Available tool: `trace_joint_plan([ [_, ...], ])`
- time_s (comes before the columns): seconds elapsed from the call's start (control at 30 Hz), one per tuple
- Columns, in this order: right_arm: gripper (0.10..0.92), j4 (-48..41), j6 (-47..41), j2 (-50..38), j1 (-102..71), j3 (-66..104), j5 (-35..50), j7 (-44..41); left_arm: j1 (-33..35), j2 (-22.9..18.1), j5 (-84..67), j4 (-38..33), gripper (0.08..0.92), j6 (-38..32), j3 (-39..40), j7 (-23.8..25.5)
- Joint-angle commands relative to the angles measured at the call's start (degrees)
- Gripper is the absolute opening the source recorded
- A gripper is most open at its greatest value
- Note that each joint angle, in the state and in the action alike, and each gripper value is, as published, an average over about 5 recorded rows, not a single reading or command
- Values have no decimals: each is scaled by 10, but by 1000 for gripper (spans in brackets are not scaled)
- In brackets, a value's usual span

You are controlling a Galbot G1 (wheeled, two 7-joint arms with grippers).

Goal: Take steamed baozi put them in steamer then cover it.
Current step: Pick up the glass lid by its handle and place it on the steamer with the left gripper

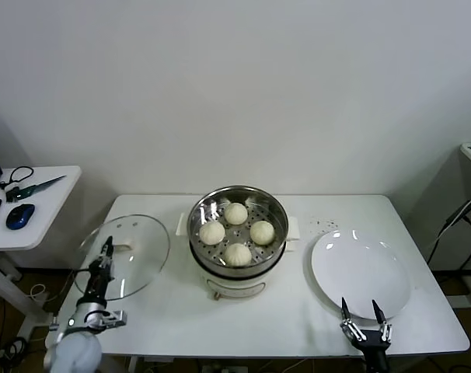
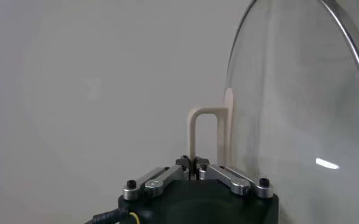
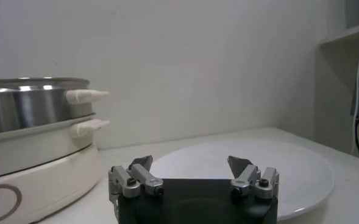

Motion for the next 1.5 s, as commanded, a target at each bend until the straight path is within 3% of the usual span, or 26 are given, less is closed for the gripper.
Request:
trace_joint_plan([
  [0.03, 823, 0, 3, 2, -1, 0, -9, 1, 7, 27, -58, -91, 133, 18, -2, 43],
  [0.2, 823, -1, 7, 2, -1, 0, -12, 2, 12, 92, -80, -179, 133, 81, -4, 142],
  [0.37, 823, 1, 7, 2, 2, 1, -20, 7, -7, 144, -91, -236, 133, 135, 11, 205],
  [0.5, 823, 4, 5, -1, 5, 2, -29, 12, -33, 161, -88, -294, 133, 194, 61, 247],
  [0.6, 823, 5, 2, -4, 8, 2, -31, 14, -63, 150, -51, -332, 133, 238, 121, 283],
  [0.87, 823, 0, 1, -7, 18, 3, -30, 14, -153, 42, 74, -330, 133, 302, 278, 350],
  [1.23, 823, -3, 9, -26, 18, 4, -11, 13, -171, -187, 259, -234, 133, 297, 384, 359],
  [1.5, 823, -5, 14, -26, 17, 5, -5, 15, -174, -249, 285, -146, 133, 295, 398, 323],
])
